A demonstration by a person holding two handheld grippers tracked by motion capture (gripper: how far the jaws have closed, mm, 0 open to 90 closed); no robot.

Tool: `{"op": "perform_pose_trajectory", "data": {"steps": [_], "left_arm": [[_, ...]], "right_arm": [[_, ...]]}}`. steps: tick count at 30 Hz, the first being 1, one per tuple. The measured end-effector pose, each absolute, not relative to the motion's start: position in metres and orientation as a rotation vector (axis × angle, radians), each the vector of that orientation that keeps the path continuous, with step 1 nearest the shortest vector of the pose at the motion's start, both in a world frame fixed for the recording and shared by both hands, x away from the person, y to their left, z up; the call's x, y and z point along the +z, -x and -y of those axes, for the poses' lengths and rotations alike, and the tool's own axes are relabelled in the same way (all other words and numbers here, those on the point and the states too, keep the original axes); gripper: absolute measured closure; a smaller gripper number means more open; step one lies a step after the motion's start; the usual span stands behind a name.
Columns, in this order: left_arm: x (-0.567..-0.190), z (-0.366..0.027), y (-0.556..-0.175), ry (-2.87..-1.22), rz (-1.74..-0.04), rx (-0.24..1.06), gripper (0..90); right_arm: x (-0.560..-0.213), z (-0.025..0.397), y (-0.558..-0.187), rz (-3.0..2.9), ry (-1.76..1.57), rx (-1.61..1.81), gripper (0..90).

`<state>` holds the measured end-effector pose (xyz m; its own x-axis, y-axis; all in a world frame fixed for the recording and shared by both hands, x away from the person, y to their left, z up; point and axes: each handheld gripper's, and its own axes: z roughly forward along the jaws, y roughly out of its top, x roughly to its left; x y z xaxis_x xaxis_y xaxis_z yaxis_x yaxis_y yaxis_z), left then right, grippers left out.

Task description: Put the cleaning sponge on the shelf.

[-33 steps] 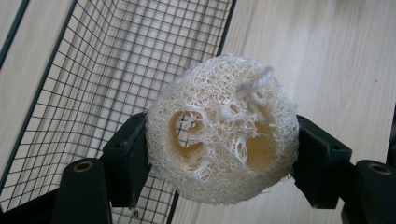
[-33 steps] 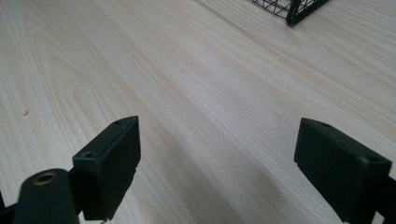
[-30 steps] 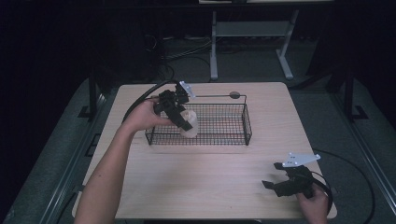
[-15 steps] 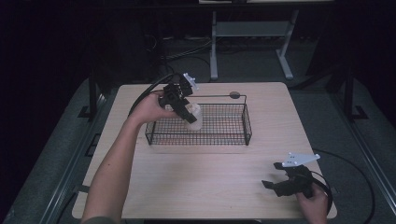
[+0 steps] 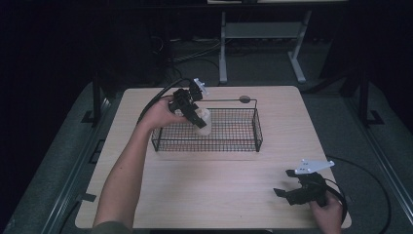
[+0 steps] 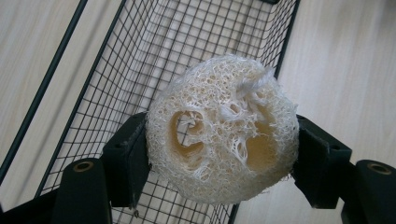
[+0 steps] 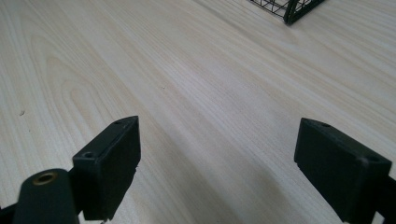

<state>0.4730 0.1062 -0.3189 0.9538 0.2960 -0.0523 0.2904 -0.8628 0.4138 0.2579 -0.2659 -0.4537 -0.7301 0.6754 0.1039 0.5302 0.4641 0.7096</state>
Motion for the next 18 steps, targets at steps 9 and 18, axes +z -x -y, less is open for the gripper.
{"op": "perform_pose_trajectory", "data": {"steps": [9, 18], "left_arm": [[-0.329, -0.106, -0.478, -2.709, -0.455, 0.035, 28.4], [-0.343, -0.101, -0.485, -2.727, -0.484, 0.01, 28.3]], "right_arm": [[-0.453, 0.265, -0.258, -2.519, -1.044, 1.123, 14.2], [-0.453, 0.265, -0.258, -2.522, -1.046, 1.12, 14.2]]}}
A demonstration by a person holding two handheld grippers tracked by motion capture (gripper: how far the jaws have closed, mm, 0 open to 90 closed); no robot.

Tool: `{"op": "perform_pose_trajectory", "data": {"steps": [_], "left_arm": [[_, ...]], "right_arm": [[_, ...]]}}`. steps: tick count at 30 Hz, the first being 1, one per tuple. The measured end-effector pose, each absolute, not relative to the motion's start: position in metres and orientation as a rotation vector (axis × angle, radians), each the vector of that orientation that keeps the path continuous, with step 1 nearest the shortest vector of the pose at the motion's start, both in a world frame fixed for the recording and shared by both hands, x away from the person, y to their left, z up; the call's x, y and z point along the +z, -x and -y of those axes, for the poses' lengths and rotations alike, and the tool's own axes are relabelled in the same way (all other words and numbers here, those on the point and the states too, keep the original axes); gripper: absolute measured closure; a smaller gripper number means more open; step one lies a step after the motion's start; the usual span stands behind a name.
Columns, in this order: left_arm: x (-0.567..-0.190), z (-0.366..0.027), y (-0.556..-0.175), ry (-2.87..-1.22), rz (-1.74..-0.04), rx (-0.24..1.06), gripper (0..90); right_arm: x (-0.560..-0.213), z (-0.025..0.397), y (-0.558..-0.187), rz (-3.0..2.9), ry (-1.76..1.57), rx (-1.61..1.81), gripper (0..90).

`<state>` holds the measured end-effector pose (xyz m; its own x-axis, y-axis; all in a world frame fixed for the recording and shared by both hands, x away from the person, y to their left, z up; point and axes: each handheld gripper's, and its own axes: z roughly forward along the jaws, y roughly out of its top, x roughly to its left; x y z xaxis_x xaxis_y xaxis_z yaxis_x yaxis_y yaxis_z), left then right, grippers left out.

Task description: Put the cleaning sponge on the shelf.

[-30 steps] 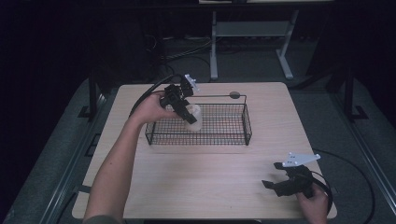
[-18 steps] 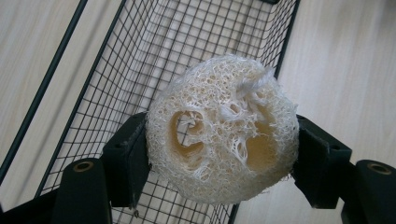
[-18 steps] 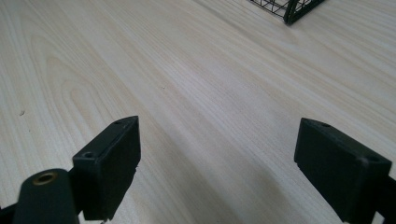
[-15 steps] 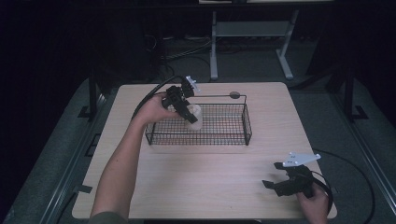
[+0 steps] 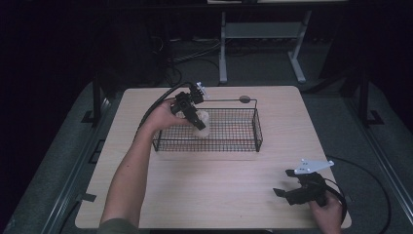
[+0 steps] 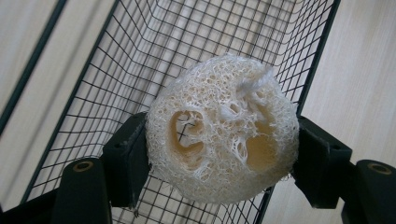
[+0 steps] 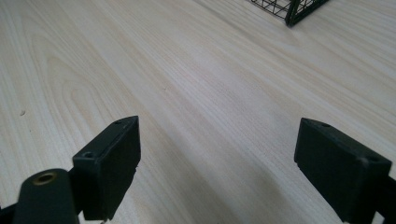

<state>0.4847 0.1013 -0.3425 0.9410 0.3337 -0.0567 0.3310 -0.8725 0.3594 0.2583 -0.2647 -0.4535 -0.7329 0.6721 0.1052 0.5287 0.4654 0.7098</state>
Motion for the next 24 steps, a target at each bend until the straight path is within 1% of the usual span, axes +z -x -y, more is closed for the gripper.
{"op": "perform_pose_trajectory", "data": {"steps": [2, 11, 24], "left_arm": [[-0.345, -0.098, -0.485, -2.73, -0.478, 0.016, 28.4], [-0.357, -0.088, -0.49, -2.742, -0.473, -0.029, 28.4], [-0.374, -0.078, -0.494, -2.745, -0.499, -0.063, 28.3]], "right_arm": [[-0.454, 0.265, -0.258, -2.523, -1.048, 1.118, 14.2], [-0.453, 0.266, -0.258, -2.519, -1.049, 1.119, 14.2], [-0.453, 0.266, -0.259, -2.521, -1.049, 1.122, 14.2]]}}
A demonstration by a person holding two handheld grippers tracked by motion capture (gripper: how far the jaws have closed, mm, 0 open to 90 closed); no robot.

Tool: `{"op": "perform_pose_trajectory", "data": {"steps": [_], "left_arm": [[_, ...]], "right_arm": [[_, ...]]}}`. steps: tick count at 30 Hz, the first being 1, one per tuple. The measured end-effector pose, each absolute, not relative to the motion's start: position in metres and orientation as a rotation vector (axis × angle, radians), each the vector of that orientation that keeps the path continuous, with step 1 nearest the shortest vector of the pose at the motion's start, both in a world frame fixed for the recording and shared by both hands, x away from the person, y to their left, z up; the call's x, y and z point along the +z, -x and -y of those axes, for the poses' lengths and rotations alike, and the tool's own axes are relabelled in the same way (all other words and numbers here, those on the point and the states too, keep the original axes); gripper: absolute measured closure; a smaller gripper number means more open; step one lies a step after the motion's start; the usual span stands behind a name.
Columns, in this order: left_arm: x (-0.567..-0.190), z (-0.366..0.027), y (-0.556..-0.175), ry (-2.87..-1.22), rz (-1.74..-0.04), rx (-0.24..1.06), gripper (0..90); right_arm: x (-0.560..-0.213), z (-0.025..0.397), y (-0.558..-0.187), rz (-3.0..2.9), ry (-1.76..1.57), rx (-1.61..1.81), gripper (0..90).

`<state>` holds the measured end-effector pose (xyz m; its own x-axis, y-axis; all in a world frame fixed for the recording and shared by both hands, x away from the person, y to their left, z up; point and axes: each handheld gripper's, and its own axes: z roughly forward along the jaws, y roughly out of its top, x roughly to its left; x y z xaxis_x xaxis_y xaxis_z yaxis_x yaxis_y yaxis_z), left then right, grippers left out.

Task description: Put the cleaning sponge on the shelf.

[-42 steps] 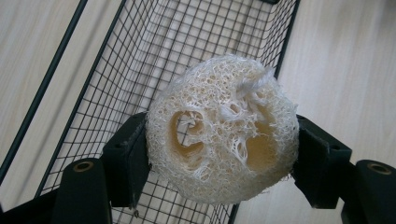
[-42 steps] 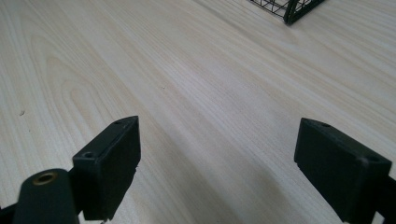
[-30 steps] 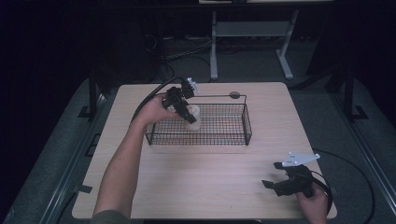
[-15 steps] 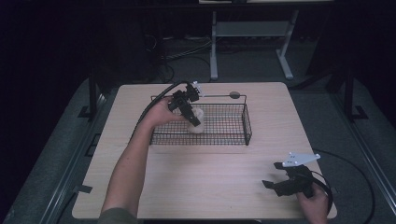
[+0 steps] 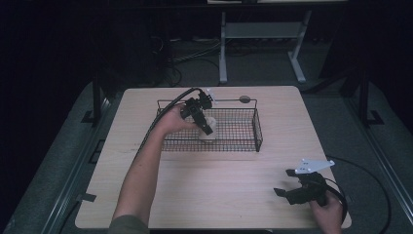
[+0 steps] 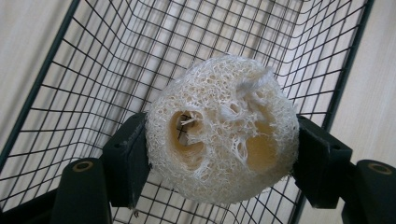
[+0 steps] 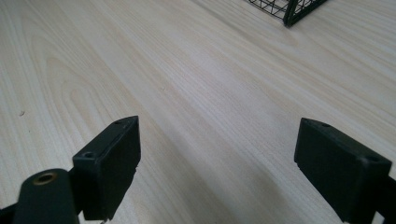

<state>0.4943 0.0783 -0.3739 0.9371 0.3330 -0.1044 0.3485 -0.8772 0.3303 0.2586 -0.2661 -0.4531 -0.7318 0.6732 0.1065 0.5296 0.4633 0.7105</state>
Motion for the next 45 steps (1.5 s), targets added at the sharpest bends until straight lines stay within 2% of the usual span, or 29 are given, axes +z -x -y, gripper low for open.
{"op": "perform_pose_trajectory", "data": {"steps": [29, 45], "left_arm": [[-0.388, -0.071, -0.498, -2.784, -0.544, -0.06, 27.5], [-0.376, -0.073, -0.491, -2.775, -0.535, -0.027, 21.8]], "right_arm": [[-0.452, 0.267, -0.259, -2.515, -1.037, 1.122, 14.2], [-0.452, 0.267, -0.258, -2.516, -1.031, 1.119, 14.2]]}}
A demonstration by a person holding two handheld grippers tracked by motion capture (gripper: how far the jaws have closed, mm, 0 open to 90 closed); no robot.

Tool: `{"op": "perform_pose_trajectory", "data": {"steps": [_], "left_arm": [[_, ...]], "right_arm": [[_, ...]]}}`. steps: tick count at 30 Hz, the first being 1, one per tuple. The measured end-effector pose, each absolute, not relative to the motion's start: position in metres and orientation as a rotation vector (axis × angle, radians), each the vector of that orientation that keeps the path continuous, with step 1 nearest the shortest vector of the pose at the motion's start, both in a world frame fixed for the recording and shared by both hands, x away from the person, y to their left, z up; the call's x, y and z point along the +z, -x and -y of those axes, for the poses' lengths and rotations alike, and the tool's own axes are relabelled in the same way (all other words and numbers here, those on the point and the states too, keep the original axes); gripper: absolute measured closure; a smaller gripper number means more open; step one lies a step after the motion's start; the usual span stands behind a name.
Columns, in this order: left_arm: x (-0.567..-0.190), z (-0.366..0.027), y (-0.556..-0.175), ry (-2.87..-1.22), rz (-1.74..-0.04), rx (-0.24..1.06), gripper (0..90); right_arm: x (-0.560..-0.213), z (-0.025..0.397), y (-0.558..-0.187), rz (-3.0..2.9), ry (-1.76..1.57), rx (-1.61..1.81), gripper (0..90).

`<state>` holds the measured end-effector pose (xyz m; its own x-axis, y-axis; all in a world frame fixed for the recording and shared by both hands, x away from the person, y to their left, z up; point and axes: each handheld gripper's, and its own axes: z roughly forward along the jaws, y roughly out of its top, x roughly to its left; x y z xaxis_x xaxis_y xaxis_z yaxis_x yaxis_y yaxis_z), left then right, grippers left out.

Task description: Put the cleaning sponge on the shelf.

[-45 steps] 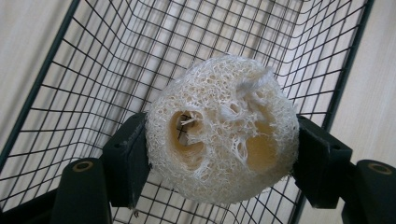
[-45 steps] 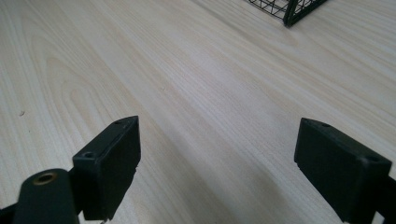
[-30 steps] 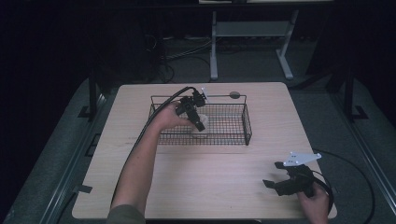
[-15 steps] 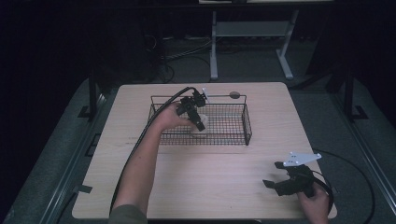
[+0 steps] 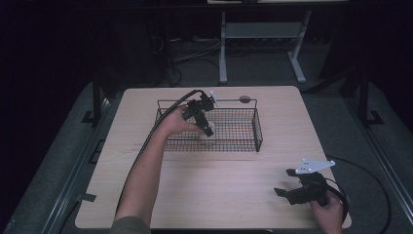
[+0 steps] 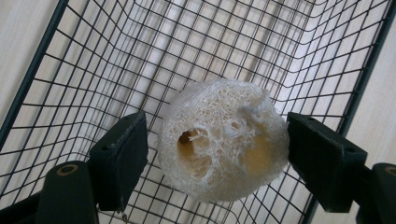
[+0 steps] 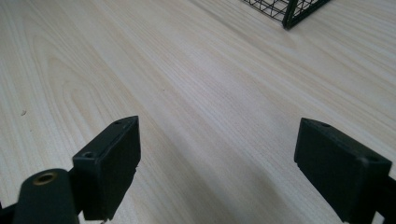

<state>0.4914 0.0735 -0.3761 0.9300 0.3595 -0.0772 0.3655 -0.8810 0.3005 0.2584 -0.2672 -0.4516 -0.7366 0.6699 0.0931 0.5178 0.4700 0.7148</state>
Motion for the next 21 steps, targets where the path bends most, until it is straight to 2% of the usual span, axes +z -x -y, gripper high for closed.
{"op": "perform_pose_trajectory", "data": {"steps": [21], "left_arm": [[-0.354, -0.094, -0.476, -2.723, -0.525, 0.012, 20.4]], "right_arm": [[-0.451, 0.263, -0.258, -2.522, -1.033, 1.109, 14.2]]}}
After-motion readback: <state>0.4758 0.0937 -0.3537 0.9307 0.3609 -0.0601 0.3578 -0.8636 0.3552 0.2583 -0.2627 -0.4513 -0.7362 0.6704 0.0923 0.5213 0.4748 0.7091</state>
